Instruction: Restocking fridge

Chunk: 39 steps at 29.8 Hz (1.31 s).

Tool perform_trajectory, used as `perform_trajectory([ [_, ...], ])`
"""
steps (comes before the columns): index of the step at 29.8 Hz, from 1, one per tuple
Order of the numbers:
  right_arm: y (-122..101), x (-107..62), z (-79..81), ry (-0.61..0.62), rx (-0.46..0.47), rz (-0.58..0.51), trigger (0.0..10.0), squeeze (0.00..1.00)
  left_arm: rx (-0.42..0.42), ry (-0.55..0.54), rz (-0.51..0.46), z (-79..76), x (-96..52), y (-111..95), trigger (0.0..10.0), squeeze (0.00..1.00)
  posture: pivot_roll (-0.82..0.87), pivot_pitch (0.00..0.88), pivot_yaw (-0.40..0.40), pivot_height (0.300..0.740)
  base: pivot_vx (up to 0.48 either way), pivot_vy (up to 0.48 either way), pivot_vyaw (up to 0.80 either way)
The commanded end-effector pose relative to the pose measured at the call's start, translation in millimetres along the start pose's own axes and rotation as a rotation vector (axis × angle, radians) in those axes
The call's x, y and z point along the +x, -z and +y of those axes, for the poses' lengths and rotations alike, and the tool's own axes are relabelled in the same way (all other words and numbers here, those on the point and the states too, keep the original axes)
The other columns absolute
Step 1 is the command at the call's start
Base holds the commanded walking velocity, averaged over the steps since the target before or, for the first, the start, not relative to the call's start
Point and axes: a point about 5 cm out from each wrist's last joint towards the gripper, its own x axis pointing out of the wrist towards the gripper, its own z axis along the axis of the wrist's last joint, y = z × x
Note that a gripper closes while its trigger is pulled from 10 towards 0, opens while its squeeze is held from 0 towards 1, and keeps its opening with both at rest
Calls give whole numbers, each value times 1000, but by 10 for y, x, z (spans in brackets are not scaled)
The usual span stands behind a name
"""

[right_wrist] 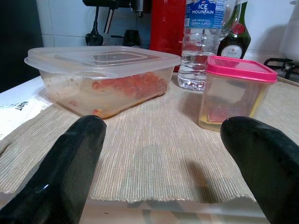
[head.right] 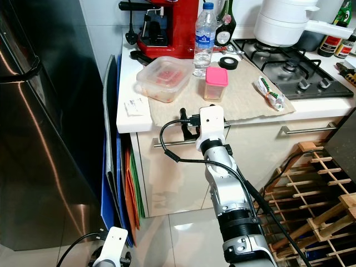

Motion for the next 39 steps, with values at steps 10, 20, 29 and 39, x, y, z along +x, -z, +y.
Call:
perform_trajectory([
  [10, -115, 76, 18, -8, -12, -34, 10000, 0, 35, 263, -1161, 425, -1014, -2767, 10000, 0, 94, 0, 8, 740, 0, 0, 0],
  [20, -115, 76, 18, -8, -12, -34, 10000, 0, 35, 263, -1161, 425, -1014, -2767, 10000, 0, 94, 0, 8, 740, 0, 0, 0],
  [29, -115, 76, 18, -8, -12, -34, 10000, 0, 35, 263, -1161, 425, -1014, -2767, 10000, 0, 94, 0, 8, 740, 0, 0, 0],
  [39, 44, -124, -17, -16, -6, 6, 10000, 0, 12, 263, -1166, 412, -1016, -2770, 10000, 0, 81, 0, 0, 740, 0, 0, 0],
])
